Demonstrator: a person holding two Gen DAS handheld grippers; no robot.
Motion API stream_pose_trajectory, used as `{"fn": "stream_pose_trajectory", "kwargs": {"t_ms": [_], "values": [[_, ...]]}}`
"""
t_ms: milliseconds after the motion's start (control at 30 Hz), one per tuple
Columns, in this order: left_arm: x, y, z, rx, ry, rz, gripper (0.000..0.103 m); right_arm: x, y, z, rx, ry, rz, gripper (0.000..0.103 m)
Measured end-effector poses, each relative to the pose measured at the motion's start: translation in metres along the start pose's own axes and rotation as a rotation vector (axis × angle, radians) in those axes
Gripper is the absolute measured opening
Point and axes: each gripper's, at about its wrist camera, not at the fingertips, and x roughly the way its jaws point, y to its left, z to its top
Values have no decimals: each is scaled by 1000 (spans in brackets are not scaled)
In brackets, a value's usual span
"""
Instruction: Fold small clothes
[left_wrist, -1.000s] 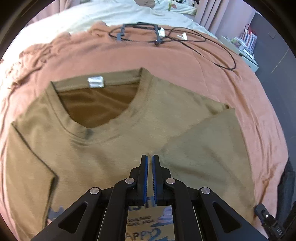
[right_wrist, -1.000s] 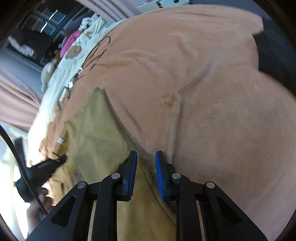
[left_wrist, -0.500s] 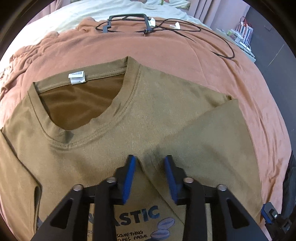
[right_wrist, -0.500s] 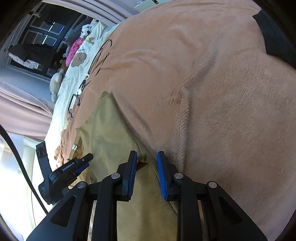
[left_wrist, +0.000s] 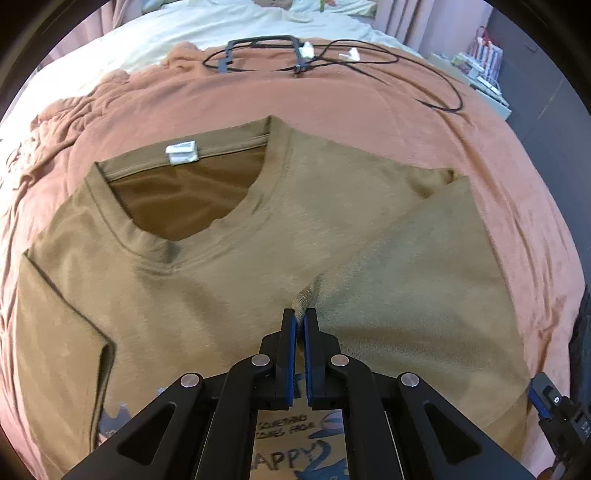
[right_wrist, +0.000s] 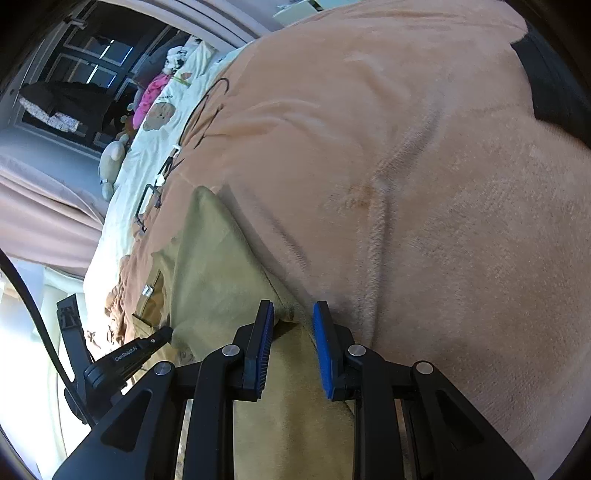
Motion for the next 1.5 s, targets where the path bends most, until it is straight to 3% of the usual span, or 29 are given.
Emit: {"fn": "stream_pose_trajectory", "kwargs": {"t_ms": [400,633,700,767,800,833,900,1167,1300,1500], "values": [[13,3,3,-9,31,34,4,5,6,-2,-34,1,9,20],[6,-4,6,60,22,31,10,1,10,-6,-42,-16,19,20],[-2,-5,6,70,1,26,15,3,17,-8,-72,-15,8,20],[-12,-4,9,60,-27,7,34,7,25,-11,-116,-11,-13,20],[-19,-5,9,55,-47,-5,40,8,28,-13,-137,-10,-25,23],[-24,-5,9,58,-64,-16,48,9,32,-14,-150,-10,-32,37],[-31,-11,9,82,-81,-33,52,12,38,-15,-183,-15,-49,59],[-16,-42,-14,183,-13,-58,52,33,39,-16,-221,-5,-193,59],[-6,-53,-21,217,21,-54,52,41,50,-20,-311,-31,-320,48],[-3,-68,-36,278,58,-52,53,42,57,-25,-296,-39,-340,45]]}}
